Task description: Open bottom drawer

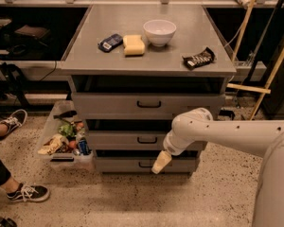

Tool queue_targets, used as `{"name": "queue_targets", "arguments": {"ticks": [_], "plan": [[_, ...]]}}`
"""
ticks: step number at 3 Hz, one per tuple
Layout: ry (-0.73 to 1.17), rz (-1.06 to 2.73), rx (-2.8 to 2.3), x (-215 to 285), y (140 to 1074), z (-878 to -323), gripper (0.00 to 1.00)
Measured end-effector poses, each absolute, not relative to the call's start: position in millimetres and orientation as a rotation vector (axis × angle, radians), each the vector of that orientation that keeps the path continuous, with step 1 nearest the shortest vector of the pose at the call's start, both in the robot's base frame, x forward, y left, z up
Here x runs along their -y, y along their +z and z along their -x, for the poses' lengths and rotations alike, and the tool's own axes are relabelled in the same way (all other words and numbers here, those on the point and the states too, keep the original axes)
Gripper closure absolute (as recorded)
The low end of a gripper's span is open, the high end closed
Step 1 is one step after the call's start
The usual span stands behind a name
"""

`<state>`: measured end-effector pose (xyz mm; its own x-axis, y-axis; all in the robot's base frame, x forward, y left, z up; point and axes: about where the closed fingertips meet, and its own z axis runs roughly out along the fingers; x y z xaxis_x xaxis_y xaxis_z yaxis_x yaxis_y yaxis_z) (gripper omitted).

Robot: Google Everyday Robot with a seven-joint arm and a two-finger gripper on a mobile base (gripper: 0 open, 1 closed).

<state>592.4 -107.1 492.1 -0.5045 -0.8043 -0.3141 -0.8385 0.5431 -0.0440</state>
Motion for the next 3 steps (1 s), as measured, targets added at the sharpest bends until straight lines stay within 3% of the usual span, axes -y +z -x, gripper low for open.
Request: {"name": "queue_targets", "arguments": {"ticks": [2, 3], "plan": [[0.042, 1.682, -2.359, 162, 482, -591, 0.00], [0.023, 1.817, -2.270, 164, 481, -590, 0.00]]}}
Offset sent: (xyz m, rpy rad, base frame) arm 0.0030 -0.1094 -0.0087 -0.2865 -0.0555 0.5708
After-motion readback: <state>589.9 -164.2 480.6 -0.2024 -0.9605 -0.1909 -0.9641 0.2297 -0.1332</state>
